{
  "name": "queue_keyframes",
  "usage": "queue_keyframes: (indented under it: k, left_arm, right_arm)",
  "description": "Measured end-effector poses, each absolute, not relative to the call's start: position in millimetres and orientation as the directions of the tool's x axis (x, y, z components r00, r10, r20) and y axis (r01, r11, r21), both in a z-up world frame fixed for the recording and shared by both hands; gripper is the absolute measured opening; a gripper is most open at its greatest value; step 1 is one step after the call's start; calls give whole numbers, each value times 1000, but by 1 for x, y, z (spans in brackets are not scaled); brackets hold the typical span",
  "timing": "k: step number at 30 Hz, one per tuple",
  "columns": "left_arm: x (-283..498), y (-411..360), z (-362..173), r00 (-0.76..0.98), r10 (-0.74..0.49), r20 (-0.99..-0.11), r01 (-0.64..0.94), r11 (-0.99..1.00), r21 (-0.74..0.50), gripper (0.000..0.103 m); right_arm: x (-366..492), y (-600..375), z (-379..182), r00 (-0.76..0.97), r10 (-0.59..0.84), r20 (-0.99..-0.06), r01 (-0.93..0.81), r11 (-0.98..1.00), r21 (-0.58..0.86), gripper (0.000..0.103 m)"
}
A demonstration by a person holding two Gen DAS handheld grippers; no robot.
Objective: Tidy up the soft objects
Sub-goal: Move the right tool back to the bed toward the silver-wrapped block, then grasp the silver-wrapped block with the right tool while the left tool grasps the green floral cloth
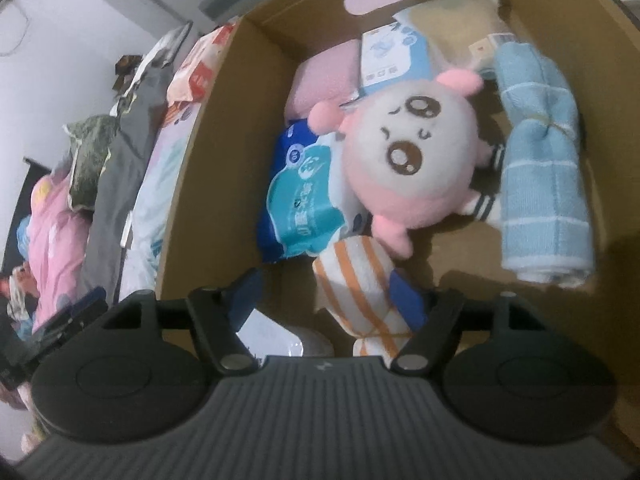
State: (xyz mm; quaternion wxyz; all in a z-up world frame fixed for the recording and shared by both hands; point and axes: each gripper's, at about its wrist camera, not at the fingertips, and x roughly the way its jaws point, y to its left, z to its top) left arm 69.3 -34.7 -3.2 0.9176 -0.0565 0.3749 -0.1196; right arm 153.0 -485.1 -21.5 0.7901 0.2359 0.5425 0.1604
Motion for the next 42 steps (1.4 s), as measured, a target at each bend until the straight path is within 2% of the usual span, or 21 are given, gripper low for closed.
queue_keyframes:
  k: [2, 4, 6, 14, 22, 25, 27, 31, 38, 42]
  left_arm:
    - [70, -34, -4, 689, -261, -676, 172, 965, -197, 61]
    - [70, -33, -4, 689, -260, -676, 170, 965, -198, 62]
    - [70, -32, -4, 692, -262, -673, 172, 965, -198, 64]
    - [64, -26, -6, 711, -241, -661, 176, 971, -164, 70]
    - [57, -19, -12, 731, -185, -657, 152, 983, -107, 69]
    - [59, -14, -13, 757, -147, -637, 122, 989, -83, 67]
    - [61, -13, -13, 773, -113, -624, 109, 993, -45, 58]
    - [62, -10, -16, 777, -91, -623, 114, 993, -3, 53]
    - [55, -17, -37, 737, -104, -668, 177, 983, 42, 52]
    - [54, -26, -48, 730, -101, -676, 218, 972, 91, 52]
  right_arm:
    - [153, -481, -25, 343, 524, -780, 1, 830, 558, 73]
    - [152, -472, -25, 339, 515, -787, -36, 843, 537, 80]
    - [153, -466, -23, 337, 499, -799, -56, 857, 512, 81]
    - [151, -486, 8, 449, 478, -755, 37, 834, 550, 81]
    - [151, -431, 54, 486, 573, -660, -113, 790, 603, 81]
    - [160, -393, 64, 457, 628, -630, -192, 761, 620, 81]
    - [169, -365, 69, 425, 663, -617, -236, 739, 631, 81]
    - [195, -307, 70, 338, 725, -601, -290, 687, 666, 80]
    - [242, -210, 46, 184, 705, -685, -352, 698, 623, 79]
    - [267, -168, 25, 118, 648, -752, -358, 735, 577, 73]
